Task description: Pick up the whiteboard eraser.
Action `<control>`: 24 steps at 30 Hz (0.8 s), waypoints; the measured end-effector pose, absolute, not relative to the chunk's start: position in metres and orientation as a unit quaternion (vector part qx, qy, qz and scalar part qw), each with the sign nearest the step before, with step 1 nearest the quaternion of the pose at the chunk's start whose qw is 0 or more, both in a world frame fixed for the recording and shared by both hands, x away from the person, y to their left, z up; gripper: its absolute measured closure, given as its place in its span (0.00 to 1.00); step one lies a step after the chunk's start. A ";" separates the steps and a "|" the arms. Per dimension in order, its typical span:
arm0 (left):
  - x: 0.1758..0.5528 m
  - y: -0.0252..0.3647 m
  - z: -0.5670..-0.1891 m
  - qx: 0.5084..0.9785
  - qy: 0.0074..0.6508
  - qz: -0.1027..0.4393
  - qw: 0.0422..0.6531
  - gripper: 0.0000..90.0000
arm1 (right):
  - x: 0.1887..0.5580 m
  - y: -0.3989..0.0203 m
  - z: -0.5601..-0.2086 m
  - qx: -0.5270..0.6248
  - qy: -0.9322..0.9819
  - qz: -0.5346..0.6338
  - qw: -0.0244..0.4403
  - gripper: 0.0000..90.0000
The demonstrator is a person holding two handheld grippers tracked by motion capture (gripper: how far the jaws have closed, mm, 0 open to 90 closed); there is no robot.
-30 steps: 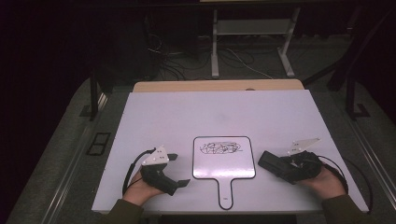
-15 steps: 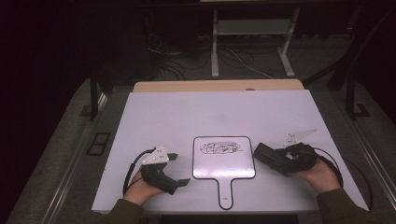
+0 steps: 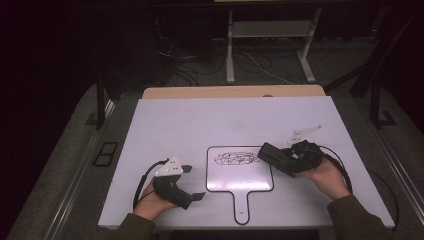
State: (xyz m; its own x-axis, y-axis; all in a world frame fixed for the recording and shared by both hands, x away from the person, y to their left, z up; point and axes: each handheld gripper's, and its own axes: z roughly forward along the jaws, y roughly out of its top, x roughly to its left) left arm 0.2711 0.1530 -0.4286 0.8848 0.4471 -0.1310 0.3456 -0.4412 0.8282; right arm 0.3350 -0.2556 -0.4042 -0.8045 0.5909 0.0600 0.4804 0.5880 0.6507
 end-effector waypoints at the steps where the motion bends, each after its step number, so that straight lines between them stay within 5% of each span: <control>1: 0.271 0.153 -0.429 0.847 0.234 0.054 0.474 0.00 | 0.339 -0.251 -0.404 0.300 0.888 0.339 0.082 0.43; 24: 0.272 0.154 -0.429 0.846 0.232 0.050 0.477 0.00 | 0.381 -0.195 -0.419 0.285 0.898 0.322 0.091 0.43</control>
